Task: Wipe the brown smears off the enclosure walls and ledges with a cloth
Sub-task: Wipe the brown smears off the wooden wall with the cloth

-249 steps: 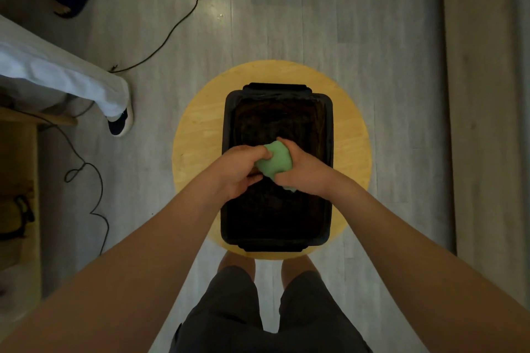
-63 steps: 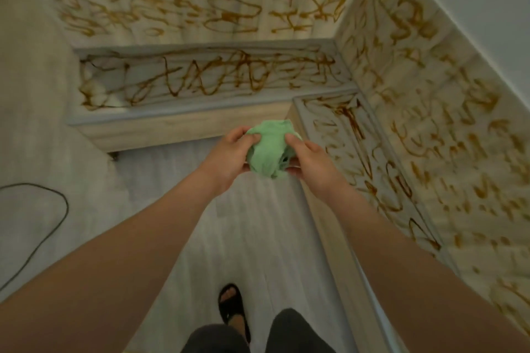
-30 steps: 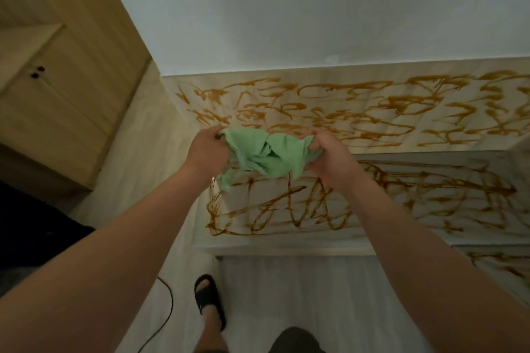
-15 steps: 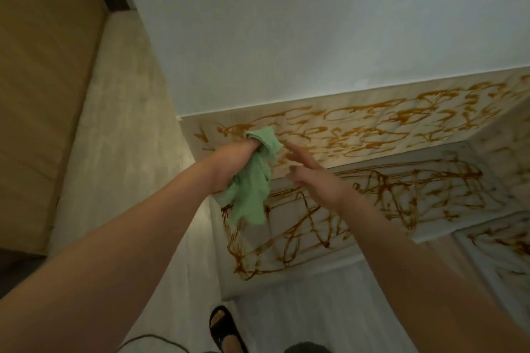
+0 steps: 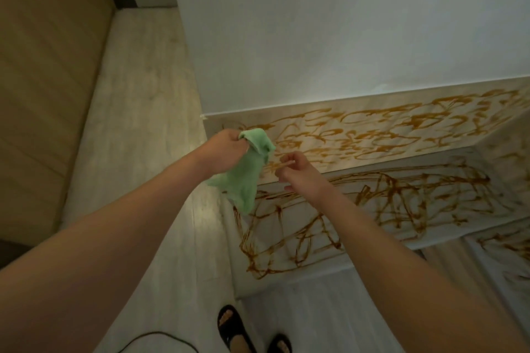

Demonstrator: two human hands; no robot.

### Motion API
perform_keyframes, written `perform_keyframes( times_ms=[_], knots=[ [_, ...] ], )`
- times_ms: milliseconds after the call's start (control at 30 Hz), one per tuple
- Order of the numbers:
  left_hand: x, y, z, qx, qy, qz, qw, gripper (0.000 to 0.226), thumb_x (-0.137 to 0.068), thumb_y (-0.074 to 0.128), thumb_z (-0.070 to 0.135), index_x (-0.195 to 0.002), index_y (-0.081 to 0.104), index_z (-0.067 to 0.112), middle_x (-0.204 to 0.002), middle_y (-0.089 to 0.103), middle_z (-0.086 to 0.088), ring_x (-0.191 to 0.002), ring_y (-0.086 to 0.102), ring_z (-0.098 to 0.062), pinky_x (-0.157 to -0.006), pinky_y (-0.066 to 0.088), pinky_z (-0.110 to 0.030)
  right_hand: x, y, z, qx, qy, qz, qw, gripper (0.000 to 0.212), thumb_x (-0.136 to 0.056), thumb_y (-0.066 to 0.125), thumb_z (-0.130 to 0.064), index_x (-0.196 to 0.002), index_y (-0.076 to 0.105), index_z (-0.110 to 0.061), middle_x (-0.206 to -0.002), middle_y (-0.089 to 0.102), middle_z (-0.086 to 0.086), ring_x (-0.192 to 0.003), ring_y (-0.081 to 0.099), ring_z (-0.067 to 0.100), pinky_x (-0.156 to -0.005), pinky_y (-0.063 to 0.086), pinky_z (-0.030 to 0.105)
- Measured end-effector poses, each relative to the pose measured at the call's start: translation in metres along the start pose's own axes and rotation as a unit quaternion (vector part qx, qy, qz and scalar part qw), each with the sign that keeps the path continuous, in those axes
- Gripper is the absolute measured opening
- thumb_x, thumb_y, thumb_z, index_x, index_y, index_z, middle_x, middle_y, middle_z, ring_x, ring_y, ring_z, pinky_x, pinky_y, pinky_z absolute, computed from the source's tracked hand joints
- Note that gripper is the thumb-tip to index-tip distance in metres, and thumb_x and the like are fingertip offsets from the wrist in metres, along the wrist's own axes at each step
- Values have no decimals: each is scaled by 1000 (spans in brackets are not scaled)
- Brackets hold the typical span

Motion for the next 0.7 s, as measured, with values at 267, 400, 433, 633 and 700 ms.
perform_keyframes(
  times_ms=[267,400,433,633,700],
  knots=[
    [9,-4,9,177,-41,41,982,34,-104,47,37,-112,70,13,-106,76,-7,-98,73,-28,-83,60,-40,5,20,-5,17,-139,-3,990,102,-74,76,-60,-158,21,-44,-155,29,-7,-145,29,16,-116,34,43],
    [12,2,13,232,-57,-25,971,25,-88,57,29,-94,70,9,-92,73,-11,-84,70,-27,-80,59,-39,10,17,-24,-68,-193,-8,979,72,-86,60,-43,-153,33,-50,-158,30,-12,-146,30,11,-117,31,40],
    [14,5,11,243,-73,-48,966,24,-82,59,27,-91,70,8,-90,72,-12,-81,69,-28,-81,58,-39,12,23,-30,-76,-192,-41,978,66,-88,60,-37,-150,39,-48,-157,35,-11,-144,36,10,-117,34,39],
    [0,-23,-9,84,-73,12,994,7,-79,64,16,-74,68,15,-70,66,1,-67,60,-20,-59,49,-26,13,48,-5,-149,-22,-149,977,36,-94,63,-37,-124,70,-19,-123,74,6,-117,69,29,-109,48,57],
    [-8,-37,-28,-36,-59,80,994,12,-90,67,26,-92,73,17,-86,72,1,-77,65,-16,-67,53,-27,18,45,-1,-267,30,-142,953,34,-103,54,-30,-129,67,-12,-126,72,14,-119,68,33,-109,48,56]
  ],
)
Point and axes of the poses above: each hand's wrist, its own x-axis away from the middle knuckle, its own y-axis out of the palm, z = x × y, the point moved 10 cm from there along -x, towards the middle knuckle
